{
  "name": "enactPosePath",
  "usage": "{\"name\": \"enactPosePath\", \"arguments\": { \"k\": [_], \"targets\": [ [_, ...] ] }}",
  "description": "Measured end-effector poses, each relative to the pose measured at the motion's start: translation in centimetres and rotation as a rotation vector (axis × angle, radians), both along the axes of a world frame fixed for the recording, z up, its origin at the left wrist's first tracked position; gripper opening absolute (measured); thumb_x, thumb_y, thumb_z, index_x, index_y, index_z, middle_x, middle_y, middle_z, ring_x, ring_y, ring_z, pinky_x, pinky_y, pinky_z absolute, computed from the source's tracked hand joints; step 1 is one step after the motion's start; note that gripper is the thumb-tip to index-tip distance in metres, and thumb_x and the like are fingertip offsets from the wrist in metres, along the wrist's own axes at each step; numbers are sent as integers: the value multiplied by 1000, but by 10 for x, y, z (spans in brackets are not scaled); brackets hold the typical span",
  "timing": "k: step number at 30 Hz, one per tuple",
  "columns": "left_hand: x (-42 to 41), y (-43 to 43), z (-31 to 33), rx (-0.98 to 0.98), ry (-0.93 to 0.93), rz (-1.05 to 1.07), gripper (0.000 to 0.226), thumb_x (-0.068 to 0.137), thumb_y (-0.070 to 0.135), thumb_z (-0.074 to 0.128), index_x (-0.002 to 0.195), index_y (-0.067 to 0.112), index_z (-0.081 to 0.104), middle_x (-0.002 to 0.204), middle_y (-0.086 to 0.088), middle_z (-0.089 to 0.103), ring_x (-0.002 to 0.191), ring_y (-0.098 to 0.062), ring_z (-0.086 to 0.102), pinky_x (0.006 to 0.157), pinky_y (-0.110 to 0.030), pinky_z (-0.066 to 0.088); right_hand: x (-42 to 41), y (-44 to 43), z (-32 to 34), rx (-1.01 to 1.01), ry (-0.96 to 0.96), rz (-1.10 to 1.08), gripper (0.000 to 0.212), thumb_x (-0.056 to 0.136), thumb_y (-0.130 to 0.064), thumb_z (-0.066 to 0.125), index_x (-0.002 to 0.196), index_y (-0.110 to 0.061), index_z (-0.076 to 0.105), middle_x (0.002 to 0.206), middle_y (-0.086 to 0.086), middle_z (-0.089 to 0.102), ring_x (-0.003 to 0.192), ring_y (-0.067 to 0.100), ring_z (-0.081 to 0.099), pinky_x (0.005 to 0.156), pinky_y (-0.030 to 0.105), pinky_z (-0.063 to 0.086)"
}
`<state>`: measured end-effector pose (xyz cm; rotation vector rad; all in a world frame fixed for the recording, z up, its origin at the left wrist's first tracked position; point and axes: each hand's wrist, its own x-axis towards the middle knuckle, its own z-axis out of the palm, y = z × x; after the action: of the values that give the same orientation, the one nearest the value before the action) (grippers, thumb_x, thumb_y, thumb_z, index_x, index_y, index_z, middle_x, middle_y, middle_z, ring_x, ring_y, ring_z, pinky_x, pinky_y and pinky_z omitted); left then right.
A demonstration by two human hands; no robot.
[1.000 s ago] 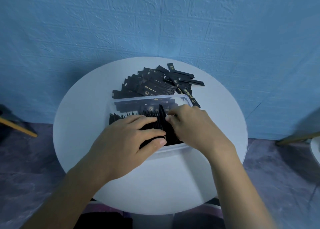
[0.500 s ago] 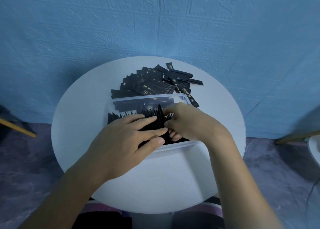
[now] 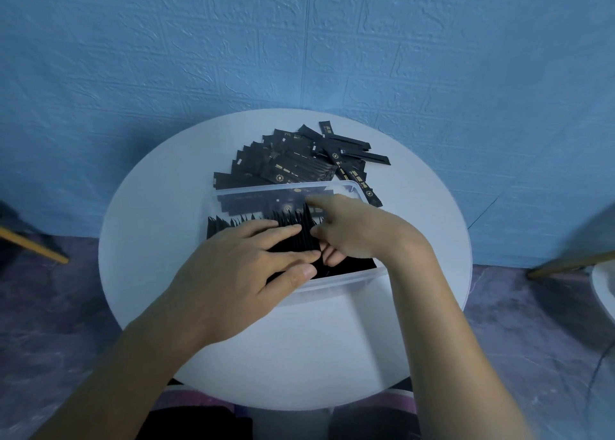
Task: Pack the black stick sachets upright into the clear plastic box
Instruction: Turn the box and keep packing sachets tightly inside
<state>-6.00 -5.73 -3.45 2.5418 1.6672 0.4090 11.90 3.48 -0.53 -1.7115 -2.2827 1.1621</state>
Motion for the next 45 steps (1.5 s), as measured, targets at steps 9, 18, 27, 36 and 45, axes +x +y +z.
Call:
{"name": "enactPosePath", "arguments": {
  "k": [9,18,27,36,45],
  "targets": [
    [0,0,0,10,-8,-5,60,99,69,10,130,56,60,148,19,52,136,-10,44,105,-27,31,2,2,2,-77,32,50,52,106,-14,44,154,-26,28,94,15,70,78,24,72,83,36,60],
    [0,2,1,-18,1,-19,59,99,69,9,132,58,57,150,19,49,138,-10,41,106,-30,33,5,4,0,-82,68,64,41,105,-15,47,145,-21,39,88,11,66,66,17,67,73,27,56],
    [2,5,4,-19,71,-37,49,98,40,29,136,49,59,142,7,56,120,-19,51,100,-39,45,5,0,4,-79,79,55,45,105,-13,47,149,-18,37,79,-6,59,55,6,65,58,16,48],
    [6,1,-2,28,47,-10,50,99,38,27,132,40,64,139,2,58,122,-19,46,99,-35,41,5,-4,3,-13,56,52,51,105,-12,45,154,-21,35,79,-8,60,59,8,66,56,13,44],
    [12,1,-1,-13,-1,9,63,95,43,16,128,34,69,144,2,55,132,-19,39,106,-29,28,5,-5,-1,23,26,38,57,103,-12,46,156,-26,31,81,-7,66,67,11,72,72,24,53]
  ]
}}
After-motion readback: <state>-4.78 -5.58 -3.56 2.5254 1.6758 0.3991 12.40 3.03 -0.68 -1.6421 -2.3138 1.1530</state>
